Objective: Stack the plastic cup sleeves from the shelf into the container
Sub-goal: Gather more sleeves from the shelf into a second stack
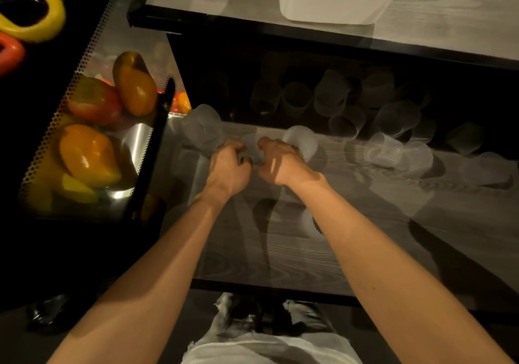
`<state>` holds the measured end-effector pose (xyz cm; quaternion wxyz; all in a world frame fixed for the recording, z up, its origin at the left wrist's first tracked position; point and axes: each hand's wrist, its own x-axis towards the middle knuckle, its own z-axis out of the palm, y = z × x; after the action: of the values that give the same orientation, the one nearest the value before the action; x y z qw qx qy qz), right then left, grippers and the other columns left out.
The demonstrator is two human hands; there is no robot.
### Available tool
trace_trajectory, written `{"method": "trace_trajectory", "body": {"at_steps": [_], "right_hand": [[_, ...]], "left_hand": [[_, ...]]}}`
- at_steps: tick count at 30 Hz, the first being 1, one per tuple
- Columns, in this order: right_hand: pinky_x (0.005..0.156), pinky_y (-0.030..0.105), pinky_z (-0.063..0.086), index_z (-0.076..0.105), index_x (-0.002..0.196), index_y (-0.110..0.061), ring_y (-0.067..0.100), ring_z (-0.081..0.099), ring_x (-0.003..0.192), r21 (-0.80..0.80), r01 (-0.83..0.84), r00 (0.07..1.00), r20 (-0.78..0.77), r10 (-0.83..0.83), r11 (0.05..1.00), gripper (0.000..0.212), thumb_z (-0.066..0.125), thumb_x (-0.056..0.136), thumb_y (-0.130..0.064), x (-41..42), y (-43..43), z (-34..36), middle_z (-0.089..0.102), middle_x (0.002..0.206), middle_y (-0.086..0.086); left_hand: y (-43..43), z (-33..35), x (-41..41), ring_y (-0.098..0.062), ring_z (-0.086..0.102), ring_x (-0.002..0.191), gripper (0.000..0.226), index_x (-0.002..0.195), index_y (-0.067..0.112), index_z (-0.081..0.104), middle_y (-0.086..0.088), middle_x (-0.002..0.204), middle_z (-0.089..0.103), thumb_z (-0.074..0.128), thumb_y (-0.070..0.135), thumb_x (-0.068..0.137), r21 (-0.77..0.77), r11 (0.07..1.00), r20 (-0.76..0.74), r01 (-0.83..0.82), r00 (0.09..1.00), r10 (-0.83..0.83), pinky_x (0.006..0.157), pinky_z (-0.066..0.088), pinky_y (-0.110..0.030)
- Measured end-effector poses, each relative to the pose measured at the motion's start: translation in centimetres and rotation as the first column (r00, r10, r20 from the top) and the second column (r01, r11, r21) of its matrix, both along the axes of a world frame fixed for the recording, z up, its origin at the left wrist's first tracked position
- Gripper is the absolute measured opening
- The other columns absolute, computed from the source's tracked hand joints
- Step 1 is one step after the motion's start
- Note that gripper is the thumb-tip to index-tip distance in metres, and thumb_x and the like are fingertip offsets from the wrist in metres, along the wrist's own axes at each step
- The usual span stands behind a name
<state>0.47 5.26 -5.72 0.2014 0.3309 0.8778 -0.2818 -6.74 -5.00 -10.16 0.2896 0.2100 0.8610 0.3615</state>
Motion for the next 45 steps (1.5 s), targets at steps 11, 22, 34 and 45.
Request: {"method": "trace_trajectory", "body": {"at_steps": [11,22,34,45], "right_hand": [[0.076,0.037,0.051,0.038,0.147,-0.016,0.037,0.058,0.115,0.184,0.026,0.997,-0.070,-0.013,0.983,0.062,0.067,0.092,-0.020,-1.4,-0.9,-0.5,0.034,0.142,0.015],[0.105,0.045,0.050,0.014,0.161,-0.036,0.043,0.053,0.128,0.057,-0.122,0.990,0.078,0.118,0.991,0.080,0.061,0.096,-0.030,-2.2,-1.2,-2.5,0.030,0.157,0.027],[0.073,0.039,0.050,0.019,0.152,-0.028,0.035,0.061,0.098,0.187,0.129,0.991,-0.044,-0.123,0.974,0.069,0.060,0.098,-0.042,-2.5,-2.2,-3.6,0.044,0.127,0.022],[0.083,0.042,0.053,0.027,0.143,-0.029,0.036,0.056,0.106,0.104,0.113,0.925,-0.373,-0.066,0.988,0.076,0.073,0.082,-0.038,-4.8,-0.8,0.8,0.044,0.130,0.013]], "left_hand": [[-2.0,1.5,-1.8,-0.028,0.050,0.124,0.042,0.121,0.012,0.059,-0.012,0.130,0.053,0.073,0.016,0.082,0.075,0.976,-0.468,-0.206,0.857,0.217,0.099,0.044,-0.035],[-2.2,-1.4,-7.8,-0.034,0.032,0.147,0.095,0.158,0.017,0.025,-0.015,0.156,0.037,0.082,0.022,0.082,-0.096,0.994,-0.395,-0.056,0.918,0.013,0.117,0.036,-0.050],[-1.9,-2.2,-7.3,-0.029,0.057,0.126,0.079,0.146,0.024,0.039,-0.006,0.139,0.056,0.082,0.036,0.080,0.014,0.982,-0.233,-0.187,0.955,0.185,0.096,0.054,-0.043],[-2.0,-3.5,-6.8,-0.027,0.051,0.132,0.097,0.147,0.018,0.041,-0.007,0.143,0.054,0.076,0.050,0.063,-0.033,0.996,-0.035,-0.082,0.996,0.081,0.110,0.044,-0.045]]}}
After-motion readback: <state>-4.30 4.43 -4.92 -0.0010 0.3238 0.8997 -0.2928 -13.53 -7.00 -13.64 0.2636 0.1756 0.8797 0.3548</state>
